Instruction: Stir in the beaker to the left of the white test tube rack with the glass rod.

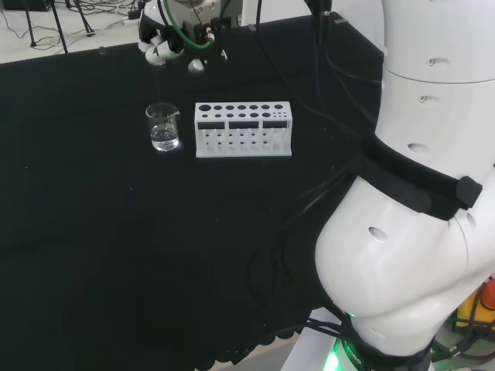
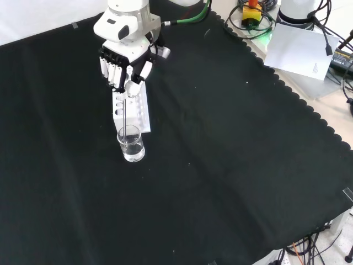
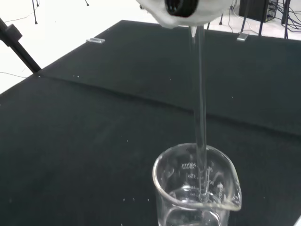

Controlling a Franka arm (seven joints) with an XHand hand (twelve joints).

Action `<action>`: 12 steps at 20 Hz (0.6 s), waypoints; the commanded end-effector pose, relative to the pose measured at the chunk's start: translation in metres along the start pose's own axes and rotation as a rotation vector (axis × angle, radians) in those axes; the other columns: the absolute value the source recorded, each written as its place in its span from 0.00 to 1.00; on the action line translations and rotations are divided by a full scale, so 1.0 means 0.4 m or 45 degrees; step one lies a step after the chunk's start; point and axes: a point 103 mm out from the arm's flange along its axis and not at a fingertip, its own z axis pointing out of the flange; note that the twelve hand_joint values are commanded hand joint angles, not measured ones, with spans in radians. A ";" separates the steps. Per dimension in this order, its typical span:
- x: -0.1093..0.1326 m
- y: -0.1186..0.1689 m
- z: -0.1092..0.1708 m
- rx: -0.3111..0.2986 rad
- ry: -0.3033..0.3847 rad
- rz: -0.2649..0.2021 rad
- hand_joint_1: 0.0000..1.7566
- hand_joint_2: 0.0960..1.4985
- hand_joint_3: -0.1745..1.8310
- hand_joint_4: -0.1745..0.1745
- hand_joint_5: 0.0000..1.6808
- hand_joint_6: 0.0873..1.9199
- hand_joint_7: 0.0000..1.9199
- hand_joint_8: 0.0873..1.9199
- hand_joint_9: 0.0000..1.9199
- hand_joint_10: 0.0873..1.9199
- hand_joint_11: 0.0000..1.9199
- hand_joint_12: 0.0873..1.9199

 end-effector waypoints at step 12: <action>0.008 -0.042 -0.030 -0.019 -0.024 0.005 0.74 0.67 0.10 0.00 0.69 0.18 0.60 0.52 0.83 0.47 0.74 0.56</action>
